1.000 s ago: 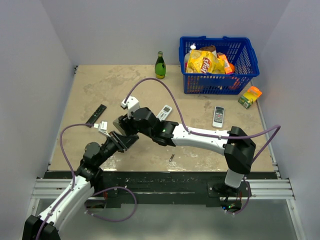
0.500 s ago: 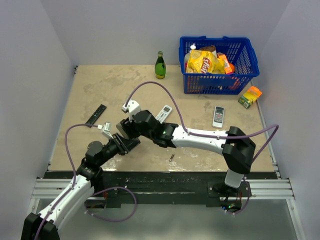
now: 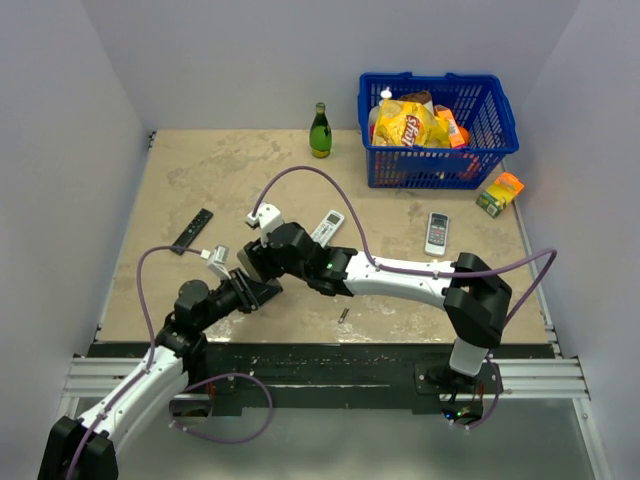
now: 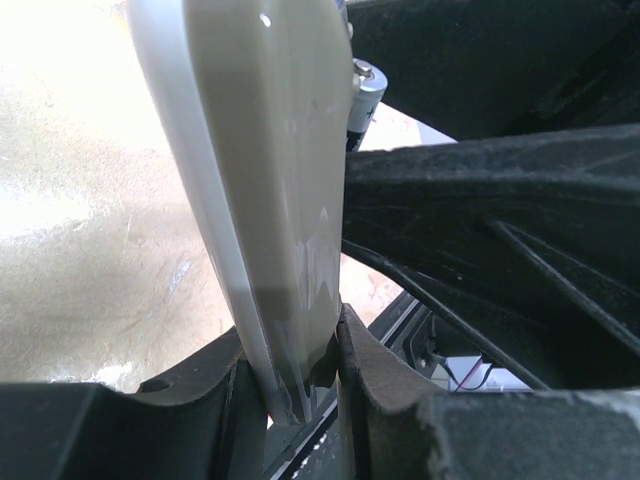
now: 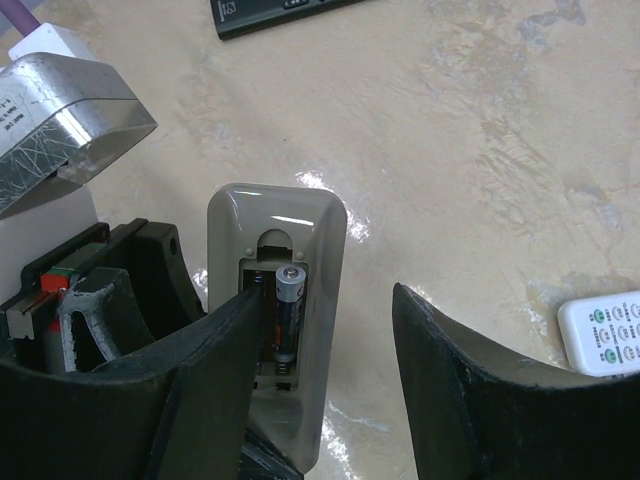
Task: Load the batteries into the remote control
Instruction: Load the battery into the remote control.
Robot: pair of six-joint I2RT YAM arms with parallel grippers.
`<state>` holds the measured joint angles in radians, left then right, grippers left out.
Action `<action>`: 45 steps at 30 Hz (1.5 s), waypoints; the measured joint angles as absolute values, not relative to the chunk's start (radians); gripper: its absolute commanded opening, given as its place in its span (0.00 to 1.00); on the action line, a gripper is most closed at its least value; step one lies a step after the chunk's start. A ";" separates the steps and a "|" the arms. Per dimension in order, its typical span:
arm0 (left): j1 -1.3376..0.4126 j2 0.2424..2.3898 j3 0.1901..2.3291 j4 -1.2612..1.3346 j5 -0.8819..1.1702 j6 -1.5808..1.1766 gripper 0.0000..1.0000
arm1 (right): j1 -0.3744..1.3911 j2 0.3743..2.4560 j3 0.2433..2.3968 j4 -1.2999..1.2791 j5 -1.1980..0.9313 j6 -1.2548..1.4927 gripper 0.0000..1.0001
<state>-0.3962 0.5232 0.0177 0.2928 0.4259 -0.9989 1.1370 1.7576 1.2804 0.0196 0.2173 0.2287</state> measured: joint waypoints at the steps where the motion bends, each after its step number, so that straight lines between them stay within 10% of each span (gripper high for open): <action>1: -0.396 0.525 0.018 0.293 0.428 -0.995 0.00 | 1.137 1.758 1.280 0.018 0.217 0.229 0.59; 24: -0.403 0.539 0.019 0.337 0.497 -0.957 0.00 | 1.114 1.641 1.222 0.060 0.088 0.324 0.57; 35: -0.406 0.514 0.019 0.346 0.512 -0.957 0.00 | 1.072 1.591 1.181 0.101 0.079 0.381 0.26; 45: -0.406 0.490 0.019 0.358 0.531 -0.956 0.00 | 1.066 1.593 1.181 0.107 0.038 0.413 0.18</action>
<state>-0.4065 0.4900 0.0185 0.3584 0.5308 -0.9558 1.0657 1.5932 1.1812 0.1066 0.0376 0.4126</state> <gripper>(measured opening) 0.320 0.198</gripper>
